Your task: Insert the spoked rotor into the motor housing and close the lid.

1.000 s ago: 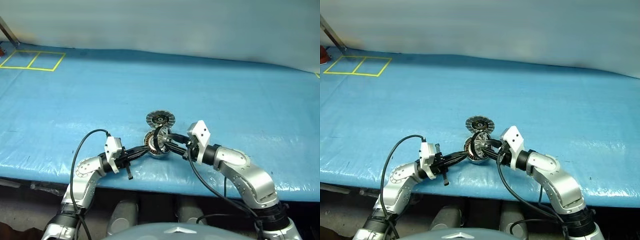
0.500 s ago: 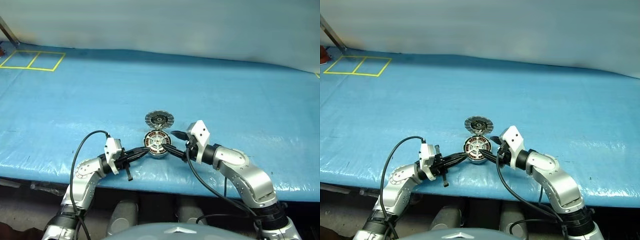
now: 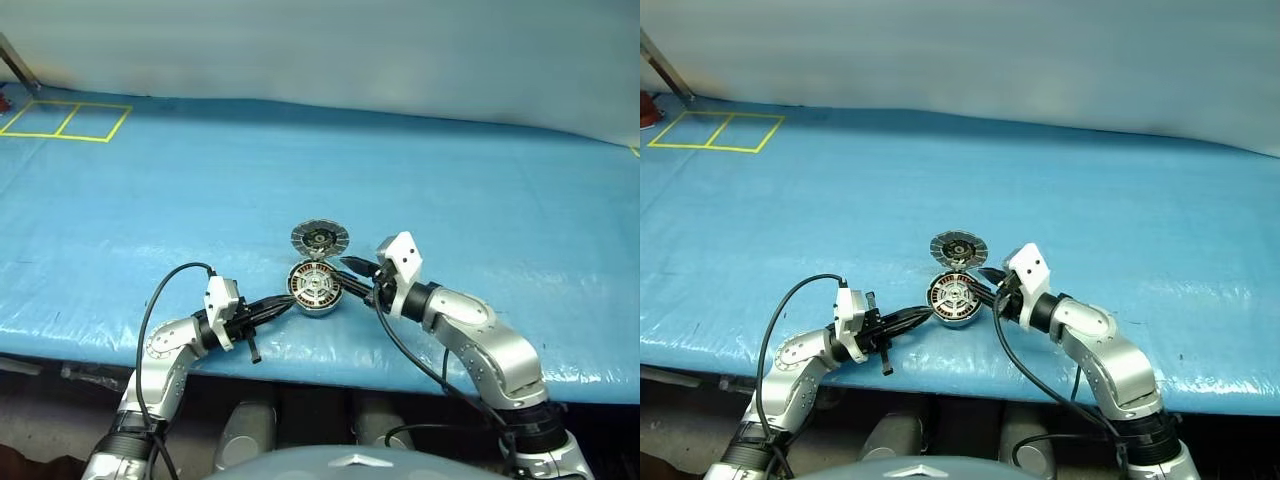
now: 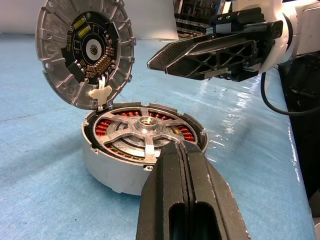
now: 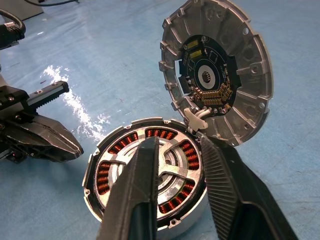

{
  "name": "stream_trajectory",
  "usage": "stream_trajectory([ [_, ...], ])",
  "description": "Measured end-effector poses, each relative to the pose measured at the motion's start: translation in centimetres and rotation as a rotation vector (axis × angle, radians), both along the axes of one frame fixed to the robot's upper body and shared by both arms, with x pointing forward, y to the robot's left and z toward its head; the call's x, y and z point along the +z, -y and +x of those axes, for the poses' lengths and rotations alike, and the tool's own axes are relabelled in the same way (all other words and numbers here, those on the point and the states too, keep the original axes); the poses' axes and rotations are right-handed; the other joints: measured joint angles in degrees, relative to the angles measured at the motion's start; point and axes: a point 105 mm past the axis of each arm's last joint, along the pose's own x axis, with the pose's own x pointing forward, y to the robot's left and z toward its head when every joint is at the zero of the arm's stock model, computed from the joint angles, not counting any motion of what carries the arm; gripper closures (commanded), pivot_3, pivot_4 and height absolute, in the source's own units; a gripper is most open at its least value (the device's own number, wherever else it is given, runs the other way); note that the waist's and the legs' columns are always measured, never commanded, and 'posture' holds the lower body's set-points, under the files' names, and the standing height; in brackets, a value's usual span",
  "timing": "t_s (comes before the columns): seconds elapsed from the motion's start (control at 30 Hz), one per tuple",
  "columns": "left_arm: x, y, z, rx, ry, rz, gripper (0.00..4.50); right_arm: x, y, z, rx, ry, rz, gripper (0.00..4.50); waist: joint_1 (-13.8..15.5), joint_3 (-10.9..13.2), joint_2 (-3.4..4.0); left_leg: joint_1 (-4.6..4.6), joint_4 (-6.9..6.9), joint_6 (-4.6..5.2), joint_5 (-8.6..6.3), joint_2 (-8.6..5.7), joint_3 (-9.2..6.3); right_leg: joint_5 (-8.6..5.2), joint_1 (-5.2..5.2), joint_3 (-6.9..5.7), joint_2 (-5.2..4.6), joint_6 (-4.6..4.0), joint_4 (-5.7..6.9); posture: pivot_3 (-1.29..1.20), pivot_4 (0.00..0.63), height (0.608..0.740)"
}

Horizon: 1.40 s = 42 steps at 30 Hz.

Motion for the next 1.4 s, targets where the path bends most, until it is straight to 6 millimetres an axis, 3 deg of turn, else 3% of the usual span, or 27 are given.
stream_trajectory([
  [0.07,0.0,0.0,0.0,0.001,0.001,-0.001,4.50,-0.3,0.3,0.2,-0.023,-0.006,-0.018,4.47,-0.01,0.00,0.00,0.00,0.00,0.00,0.00,0.00,0.00,0.00,0.00,0.00,0.00,0.00,0.00,0.00,0.150,0.740],
  [0.53,-0.3,-0.1,0.2,0.019,-0.006,-0.016,4.50,-2.6,4.2,3.3,-0.270,-0.079,-0.145,4.47,-0.11,0.00,0.00,0.01,0.01,0.00,0.01,0.00,0.03,0.01,0.01,0.01,0.00,0.00,0.00,0.00,0.150,0.740],
  [0.7,-0.4,-0.1,0.4,0.024,0.010,-0.016,4.50,-0.9,4.7,5.7,-0.324,-0.050,-0.078,4.47,-0.30,0.00,0.00,0.03,0.03,0.01,0.01,0.01,0.03,0.01,0.02,0.01,0.02,0.00,0.04,0.00,0.150,0.740],
  [0.87,-0.3,-0.1,0.3,0.019,0.013,-0.019,4.50,2.2,3.2,8.0,-0.271,0.016,0.020,4.47,-0.72,0.00,0.01,0.04,-0.03,0.01,0.02,0.00,0.02,0.03,0.01,0.01,0.03,0.00,0.03,0.00,0.150,0.740],
  [1.03,-0.8,-0.8,-0.1,0.028,-0.004,-0.003,4.50,4.2,0.2,8.3,-0.126,0.040,0.092,4.47,-1.06,-0.01,0.02,0.06,-0.14,0.01,0.02,0.01,0.01,0.04,-0.04,0.01,0.05,-0.01,0.04,0.00,0.150,0.740],
  [1.23,-1.1,-1.5,-0.4,0.055,-0.015,0.000,4.50,4.1,-3.0,7.1,0.015,0.019,0.111,4.47,-1.26,-0.01,0.03,0.06,-0.15,0.00,0.02,0.00,-0.01,0.04,-0.04,0.02,0.04,-0.01,0.03,0.00,0.150,0.740],
  [1.4,-1.0,-1.5,-0.6,0.059,-0.014,-0.004,4.50,3.7,-3.5,5.5,0.060,-0.001,0.123,4.47,-1.19,-0.02,0.04,0.05,-0.15,-0.01,0.03,0.00,-0.04,0.03,-0.04,0.01,0.05,-0.03,0.04,0.00,0.150,0.740],
])
